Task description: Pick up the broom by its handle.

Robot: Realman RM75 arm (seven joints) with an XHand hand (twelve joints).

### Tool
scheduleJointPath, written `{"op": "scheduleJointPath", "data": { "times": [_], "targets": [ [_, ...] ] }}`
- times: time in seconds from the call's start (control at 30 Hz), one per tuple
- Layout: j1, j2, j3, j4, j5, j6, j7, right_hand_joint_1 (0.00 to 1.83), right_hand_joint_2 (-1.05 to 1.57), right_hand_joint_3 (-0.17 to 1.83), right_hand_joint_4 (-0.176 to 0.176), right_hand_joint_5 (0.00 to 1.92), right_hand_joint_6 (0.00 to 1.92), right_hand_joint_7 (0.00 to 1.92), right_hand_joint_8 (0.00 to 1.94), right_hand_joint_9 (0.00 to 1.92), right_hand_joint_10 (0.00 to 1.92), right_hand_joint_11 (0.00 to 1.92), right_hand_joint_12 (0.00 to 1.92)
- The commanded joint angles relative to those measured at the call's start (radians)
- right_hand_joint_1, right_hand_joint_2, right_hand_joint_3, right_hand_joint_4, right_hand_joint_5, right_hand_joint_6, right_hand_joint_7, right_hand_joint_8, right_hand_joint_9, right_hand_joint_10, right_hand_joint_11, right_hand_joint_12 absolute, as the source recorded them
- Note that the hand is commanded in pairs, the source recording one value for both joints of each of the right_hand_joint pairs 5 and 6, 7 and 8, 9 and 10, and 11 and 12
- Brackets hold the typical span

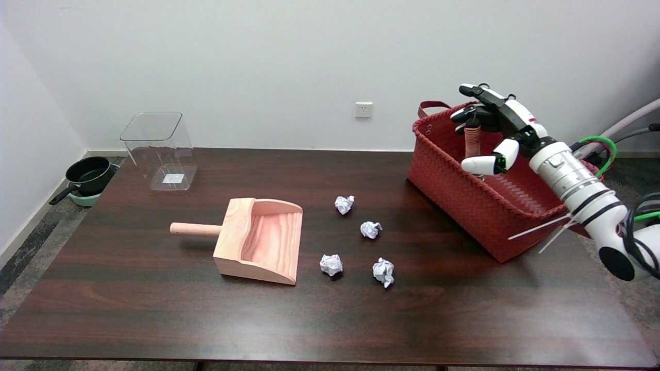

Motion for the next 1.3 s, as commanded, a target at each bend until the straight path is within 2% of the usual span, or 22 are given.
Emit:
{"op": "scheduleJointPath", "data": {
  "times": [0.03, 0.17, 0.5, 0.53, 0.6, 0.67, 0.7, 0.77, 0.83, 1.07, 1.2, 1.27, 1.3],
  "targets": [
    [0.152, -0.101, -0.178, 0.088, 0.085, -0.048, 0.065, 1.19, -0.46, 1.1, 0.0, 0.21, 0.21, 0.7, 0.7, 0.58, 0.58, 0.68, 0.68],
    [0.195, -0.12, -0.22, 0.121, 0.085, -0.073, 0.066, 1.19, -0.44, 1.09, 0.0, 0.21, 0.21, 0.71, 0.71, 0.59, 0.59, 0.69, 0.69],
    [0.196, -0.133, -0.218, 0.145, 0.094, -0.084, 0.066, 1.19, -0.4, 1.07, 0.0, 0.21, 0.21, 0.72, 0.72, 0.61, 0.61, 0.71, 0.71],
    [0.195, -0.133, -0.215, 0.145, 0.094, -0.084, 0.067, 1.2, -0.38, 1.06, 0.0, 0.21, 0.21, 0.72, 0.72, 0.63, 0.63, 0.75, 0.75],
    [0.192, -0.134, -0.208, 0.145, 0.095, -0.084, 0.067, 1.2, -0.31, 1.0, 0.0, 0.22, 0.22, 0.75, 0.75, 0.83, 0.83, 0.94, 0.94],
    [0.191, -0.134, -0.205, 0.145, 0.099, -0.084, 0.067, 1.21, -0.24, 0.96, 0.0, 0.24, 0.24, 0.78, 0.78, 0.95, 0.95, 1.02, 1.02],
    [0.19, -0.134, -0.205, 0.145, 0.106, -0.084, 0.067, 1.22, -0.19, 0.96, 0.0, 0.28, 0.28, 0.81, 0.81, 0.99, 0.99, 1.04, 1.04],
    [0.186, -0.134, -0.205, 0.146, 0.123, -0.087, 0.067, 1.2, -0.05, 1.0, 0.0, 0.56, 0.56, 0.95, 0.95, 1.15, 1.15, 1.09, 1.09],
    [0.183, -0.134, -0.205, 0.148, 0.135, -0.097, 0.066, 1.16, 0.12, 0.97, 0.0, 0.75, 0.75, 1.07, 1.07, 1.22, 1.22, 1.12, 1.12],
    [0.171, -0.137, -0.185, 0.151, 0.145, -0.111, 0.059, 1.1, 0.52, 0.84, 0.0, 1.12, 1.12, 1.3, 1.3, 1.43, 1.43, 1.3, 1.3],
    [0.171, -0.137, -0.183, 0.157, 0.145, -0.117, 0.059, 1.09, 0.65, 0.82, 0.0, 1.28, 1.28, 1.42, 1.42, 1.52, 1.52, 1.4, 1.4],
    [0.174, -0.137, -0.183, 0.158, 0.145, -0.117, 0.059, 1.07, 0.72, 0.85, 0.0, 1.48, 1.48, 1.51, 1.51, 1.61, 1.61, 1.48, 1.48],
    [0.176, -0.137, -0.183, 0.158, 0.145, -0.118, 0.059, 1.07, 0.72, 0.86, 0.0, 1.49, 1.49, 1.52, 1.52, 1.62, 1.62, 1.5, 1.5]
  ]
}}
